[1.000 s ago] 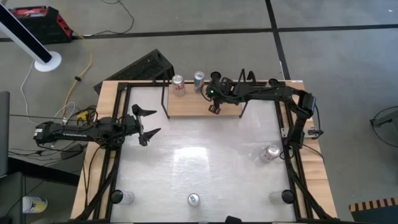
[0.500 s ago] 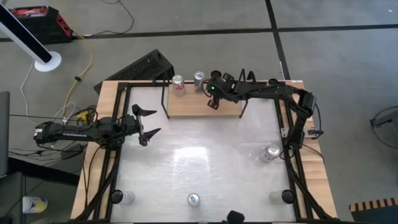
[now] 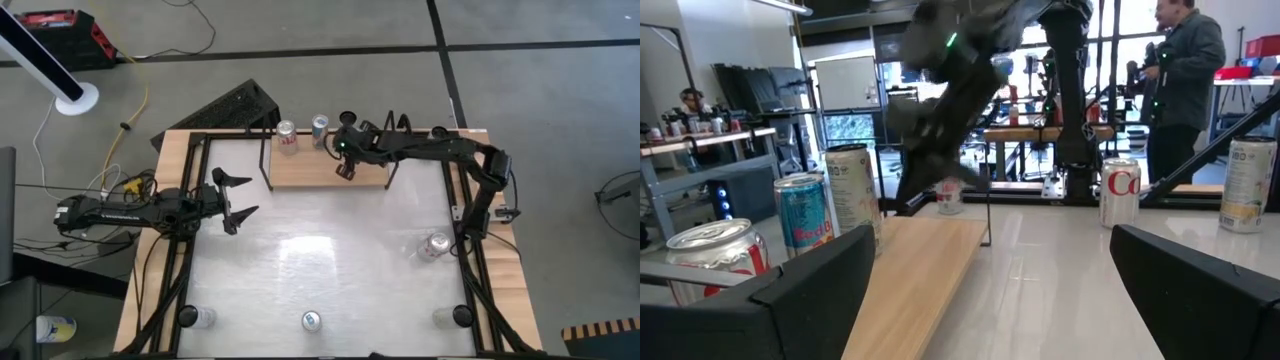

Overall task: Place canned beverage on shelf
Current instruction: Put the top white-yellow soda can on the shelf, then put the top white-pink soda can on the shelf

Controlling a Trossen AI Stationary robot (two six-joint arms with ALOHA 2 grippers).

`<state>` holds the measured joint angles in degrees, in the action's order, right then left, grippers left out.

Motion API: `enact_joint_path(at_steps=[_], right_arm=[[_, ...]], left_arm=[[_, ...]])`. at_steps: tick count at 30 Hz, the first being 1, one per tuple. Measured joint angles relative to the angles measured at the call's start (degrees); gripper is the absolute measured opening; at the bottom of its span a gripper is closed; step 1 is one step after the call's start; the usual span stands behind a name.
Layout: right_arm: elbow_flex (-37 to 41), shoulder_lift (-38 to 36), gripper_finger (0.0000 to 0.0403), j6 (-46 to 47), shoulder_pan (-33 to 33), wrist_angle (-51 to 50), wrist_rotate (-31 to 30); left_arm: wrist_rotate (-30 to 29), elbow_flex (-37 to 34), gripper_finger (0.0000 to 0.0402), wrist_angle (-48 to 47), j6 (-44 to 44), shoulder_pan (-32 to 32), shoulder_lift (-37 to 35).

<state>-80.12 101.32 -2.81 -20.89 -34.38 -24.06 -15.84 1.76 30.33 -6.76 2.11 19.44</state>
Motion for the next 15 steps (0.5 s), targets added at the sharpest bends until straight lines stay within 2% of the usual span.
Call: enact_joint_path(at_steps=[4, 9, 15], right_arm=[[-3.5, -6.0, 0.0026, 2.2, 4.0, -8.3, 0.2], [-6.2, -17.0, 0.0022, 5.8, 6.3, -15.6, -1.1], [-5.3, -29.1, 0.0026, 20.1, 1.6, -32.4, -12.3]], left_arm=[[0.2, 0.0, 0.0393, 0.0, 0.0, 0.0, 0.0], [0.5, 0.0, 0.0393, 0.2, 1.0, 0.0, 0.0], [0.6, 0.0, 0.0393, 0.4, 1.4, 0.0, 0.0]])
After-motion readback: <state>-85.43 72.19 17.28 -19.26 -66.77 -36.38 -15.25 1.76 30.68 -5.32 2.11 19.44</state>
